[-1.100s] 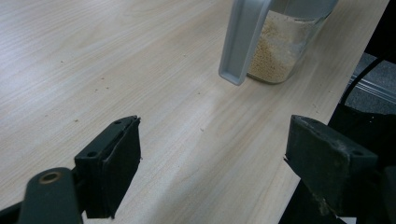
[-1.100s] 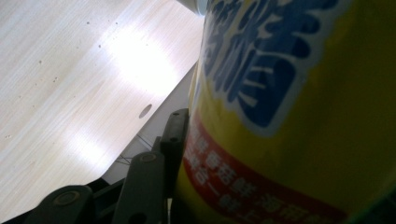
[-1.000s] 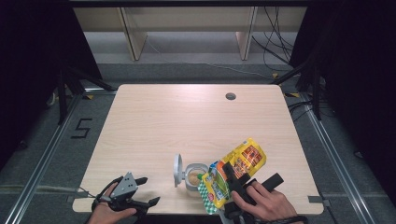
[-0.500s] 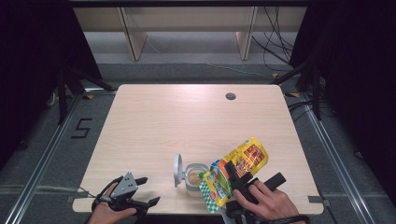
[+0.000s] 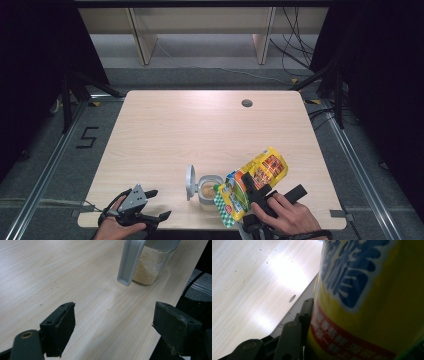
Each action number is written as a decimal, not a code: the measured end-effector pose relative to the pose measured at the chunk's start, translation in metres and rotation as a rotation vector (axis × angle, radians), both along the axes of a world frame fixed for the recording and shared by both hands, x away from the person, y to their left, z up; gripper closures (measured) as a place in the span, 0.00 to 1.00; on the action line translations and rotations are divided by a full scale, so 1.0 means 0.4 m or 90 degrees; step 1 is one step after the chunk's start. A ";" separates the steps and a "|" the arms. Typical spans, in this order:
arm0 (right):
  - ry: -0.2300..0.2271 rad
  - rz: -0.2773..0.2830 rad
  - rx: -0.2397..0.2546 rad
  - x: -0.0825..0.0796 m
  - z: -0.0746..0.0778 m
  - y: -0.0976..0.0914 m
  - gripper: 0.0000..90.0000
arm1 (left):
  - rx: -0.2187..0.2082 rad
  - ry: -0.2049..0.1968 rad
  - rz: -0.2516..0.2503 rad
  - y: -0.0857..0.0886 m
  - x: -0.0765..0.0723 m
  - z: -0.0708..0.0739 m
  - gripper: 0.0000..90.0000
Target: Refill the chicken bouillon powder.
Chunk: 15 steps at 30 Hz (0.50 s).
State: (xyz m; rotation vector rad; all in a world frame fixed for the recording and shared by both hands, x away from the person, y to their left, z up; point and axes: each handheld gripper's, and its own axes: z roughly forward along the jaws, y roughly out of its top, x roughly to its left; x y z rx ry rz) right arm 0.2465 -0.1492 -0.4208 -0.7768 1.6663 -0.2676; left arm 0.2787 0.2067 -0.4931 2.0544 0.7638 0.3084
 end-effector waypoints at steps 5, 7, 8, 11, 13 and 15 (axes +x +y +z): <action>0.001 0.001 0.002 0.000 -0.001 0.000 0.72 | -0.015 -0.003 0.006 -0.004 -0.001 -0.003 0.19; 0.000 0.000 0.001 0.000 0.000 0.000 0.72 | -0.015 -0.003 0.006 -0.004 -0.002 -0.003 0.19; -0.001 0.000 0.000 0.000 0.000 0.000 0.72 | -0.013 -0.002 0.007 -0.003 -0.002 -0.002 0.19; -0.001 0.001 0.000 0.000 0.001 0.000 0.72 | 0.000 -0.002 -0.003 0.000 0.000 0.000 0.19; -0.003 -0.001 -0.004 0.000 -0.004 0.002 0.72 | -0.003 -0.013 -0.010 -0.001 0.003 -0.001 0.19; -0.008 0.003 -0.007 0.000 -0.009 0.004 0.72 | -0.004 -0.012 -0.008 -0.001 0.002 -0.001 0.19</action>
